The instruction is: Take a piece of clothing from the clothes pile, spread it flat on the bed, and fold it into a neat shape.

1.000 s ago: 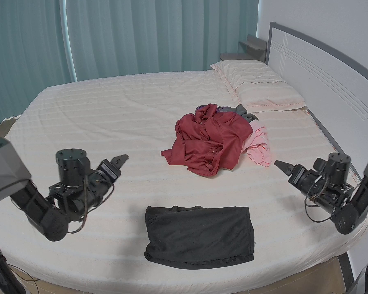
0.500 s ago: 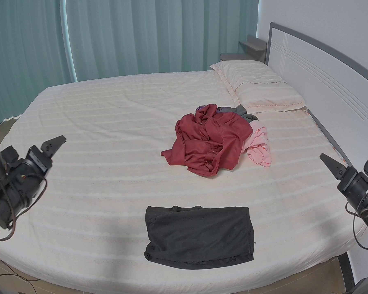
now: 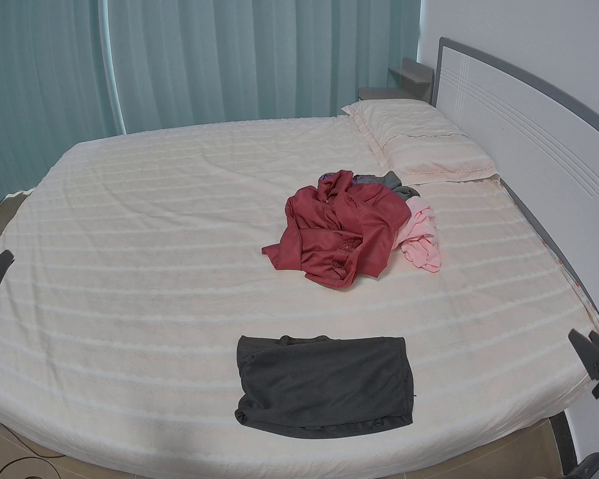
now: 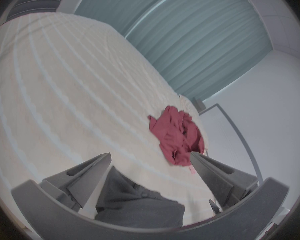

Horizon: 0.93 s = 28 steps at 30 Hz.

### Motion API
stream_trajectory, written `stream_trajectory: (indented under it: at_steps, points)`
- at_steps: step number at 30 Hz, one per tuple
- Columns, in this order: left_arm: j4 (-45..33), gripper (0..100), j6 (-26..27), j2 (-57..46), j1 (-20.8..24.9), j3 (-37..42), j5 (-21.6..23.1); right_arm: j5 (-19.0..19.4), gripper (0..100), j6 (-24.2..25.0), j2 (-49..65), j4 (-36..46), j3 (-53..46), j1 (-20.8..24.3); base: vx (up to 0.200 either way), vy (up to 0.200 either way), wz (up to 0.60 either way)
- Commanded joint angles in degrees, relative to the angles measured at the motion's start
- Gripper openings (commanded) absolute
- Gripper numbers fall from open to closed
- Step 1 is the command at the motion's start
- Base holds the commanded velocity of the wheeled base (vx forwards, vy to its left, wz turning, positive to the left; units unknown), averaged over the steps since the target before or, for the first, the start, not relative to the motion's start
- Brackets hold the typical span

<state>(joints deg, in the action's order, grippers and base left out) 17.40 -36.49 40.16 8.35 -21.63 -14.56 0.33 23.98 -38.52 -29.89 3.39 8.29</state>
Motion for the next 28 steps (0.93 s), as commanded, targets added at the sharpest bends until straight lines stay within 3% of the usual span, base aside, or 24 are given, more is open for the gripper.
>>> stream_trajectory:
  at_steps: [1, 4, 8, 11, 14, 20, 25, 28]
  points:
    - [-13.8, 100, 4.8, -20.5, -2.1, 1.4, -6.2, -0.2, 100, -8.9, 32.9, 26.6, -0.2, -3.6, 0.0, 0.0, 0.0]
    - [-17.3, 100, 5.1, -23.5, -5.4, 1.3, -6.2, 1.4, 100, -14.1, 35.9, 26.7, -1.5, -7.6, 0.0, 0.0, 0.0]
    - [-21.4, 100, 9.2, -28.8, -8.7, 1.4, -5.9, 3.1, 100, -20.5, 38.5, 26.7, -3.4, -8.5, 0.0, 0.0, 0.0]
    - [-22.2, 100, 12.0, -31.9, -9.8, 1.5, -5.9, 1.9, 100, -20.7, 38.5, 26.9, -3.4, -8.6, 0.0, 0.0, 0.0]
    - [-24.4, 100, 15.3, -34.8, -12.3, 2.2, -6.2, -2.4, 100, -22.6, 38.4, 29.9, -3.3, -8.6, 0.0, 0.0, 0.0]
    - [-23.9, 100, 17.3, -34.8, -12.3, 3.3, -7.0, -1.3, 100, -23.5, 38.4, 32.0, -2.6, -8.6, 0.0, 0.0, 0.0]
    - [-19.5, 100, 25.0, -34.8, -12.3, 3.5, -14.5, -1.6, 100, -23.6, 38.4, 31.6, -2.8, -8.6, 0.0, 0.0, 0.0]
    - [-16.9, 100, 27.7, -34.8, -12.3, 4.0, -15.1, -1.6, 100, -23.7, 38.4, 31.6, -2.8, -8.6, 0.0, 0.0, 0.0]
